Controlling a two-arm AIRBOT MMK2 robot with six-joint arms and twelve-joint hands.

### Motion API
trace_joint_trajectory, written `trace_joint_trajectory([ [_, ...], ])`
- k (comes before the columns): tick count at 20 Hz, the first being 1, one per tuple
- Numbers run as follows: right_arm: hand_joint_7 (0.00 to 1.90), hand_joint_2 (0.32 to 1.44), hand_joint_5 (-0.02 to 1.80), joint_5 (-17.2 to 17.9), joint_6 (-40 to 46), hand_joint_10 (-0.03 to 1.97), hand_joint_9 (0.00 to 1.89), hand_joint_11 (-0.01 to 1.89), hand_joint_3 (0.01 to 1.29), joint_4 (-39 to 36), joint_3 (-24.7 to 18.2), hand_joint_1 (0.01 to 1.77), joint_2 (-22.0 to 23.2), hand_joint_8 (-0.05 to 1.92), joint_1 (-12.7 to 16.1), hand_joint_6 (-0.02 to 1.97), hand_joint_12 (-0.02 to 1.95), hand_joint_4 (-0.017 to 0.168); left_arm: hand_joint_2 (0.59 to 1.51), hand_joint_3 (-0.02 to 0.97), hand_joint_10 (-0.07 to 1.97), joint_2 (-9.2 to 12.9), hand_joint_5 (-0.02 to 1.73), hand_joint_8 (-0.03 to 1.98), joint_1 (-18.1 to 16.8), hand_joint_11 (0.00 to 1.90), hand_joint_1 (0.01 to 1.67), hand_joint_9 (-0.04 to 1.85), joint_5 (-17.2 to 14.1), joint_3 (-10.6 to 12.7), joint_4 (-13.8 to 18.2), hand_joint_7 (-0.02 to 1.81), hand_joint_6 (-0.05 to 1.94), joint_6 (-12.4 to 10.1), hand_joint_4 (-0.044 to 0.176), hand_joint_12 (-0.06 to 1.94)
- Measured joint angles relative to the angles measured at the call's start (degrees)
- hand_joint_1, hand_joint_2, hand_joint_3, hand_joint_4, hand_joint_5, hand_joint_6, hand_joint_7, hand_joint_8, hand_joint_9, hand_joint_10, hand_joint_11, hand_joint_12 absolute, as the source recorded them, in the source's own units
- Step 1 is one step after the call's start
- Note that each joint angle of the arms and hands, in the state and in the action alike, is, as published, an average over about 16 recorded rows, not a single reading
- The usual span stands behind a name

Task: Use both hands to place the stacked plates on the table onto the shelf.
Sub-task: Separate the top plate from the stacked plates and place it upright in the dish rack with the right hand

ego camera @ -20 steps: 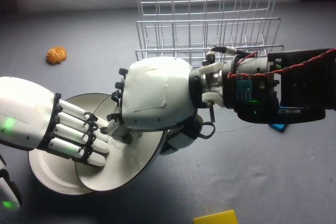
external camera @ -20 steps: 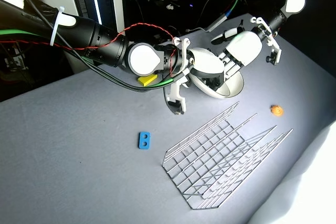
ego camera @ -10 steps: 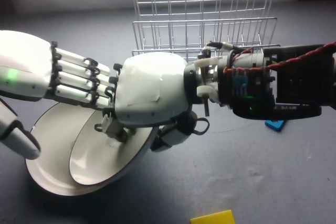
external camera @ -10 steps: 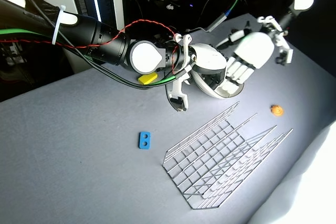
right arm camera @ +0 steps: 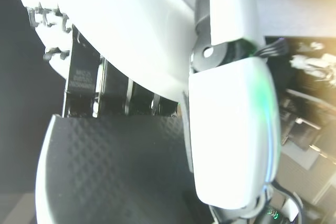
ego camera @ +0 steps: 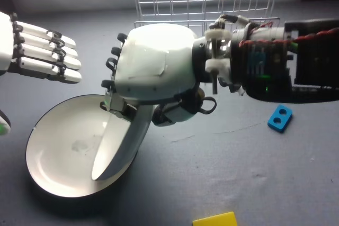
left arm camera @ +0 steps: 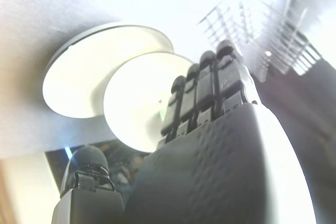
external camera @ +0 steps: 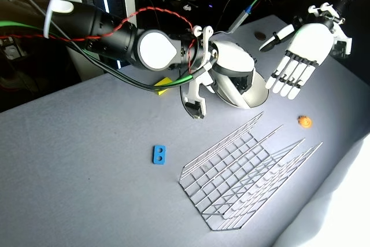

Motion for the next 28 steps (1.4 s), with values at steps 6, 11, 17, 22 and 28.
trace_joint_trajectory([
  [6,1.11,0.95,0.95,-1.02,2.88,0.94,1.07,0.96,0.01,-0.05,-5.1,1.35,4.61,0.7,3.16,0.93,1.0,0.0,1.077,0.017,0.01,0.48,0.02,-0.01,-1.39,0.01,0.01,0.02,-0.73,2.84,0.8,0.02,0.01,-0.92,-0.001,0.01],
  [11,1.12,0.97,0.95,-1.92,5.0,0.95,1.08,0.96,0.01,-0.11,-8.36,1.37,7.81,0.71,5.13,0.95,0.98,0.0,1.075,0.017,0.01,0.56,0.02,-0.01,-1.96,0.01,0.01,0.02,-1.11,4.34,1.35,0.01,0.01,-1.08,-0.001,0.01],
  [17,1.13,0.98,0.95,-2.3,13.19,0.94,1.08,0.96,0.01,-2.95,-10.09,1.37,10.96,0.68,8.34,0.94,0.98,-0.004,1.072,0.017,0.01,0.44,0.02,-0.01,-2.08,0.01,0.01,0.02,-1.4,5.14,1.72,0.01,0.01,-1.08,-0.001,0.01],
  [22,1.15,0.98,0.96,-1.59,24.67,0.92,1.08,0.96,0.01,-6.98,-10.23,1.37,12.94,0.65,11.75,0.92,0.97,-0.005,1.071,0.017,0.01,0.25,0.02,-0.01,-1.45,0.01,0.01,0.02,-1.42,5.22,1.78,0.01,0.01,-1.15,-0.001,0.01],
  [28,1.14,0.98,0.94,-1.78,39.8,0.94,1.07,0.96,0.01,-11.69,-10.08,1.37,15.67,0.68,16.94,0.92,0.98,-0.007,1.074,0.017,0.01,-0.17,0.02,-0.01,0.83,0.01,0.01,0.02,-1.3,5.05,1.84,0.02,0.01,-1.55,-0.001,0.01],
])
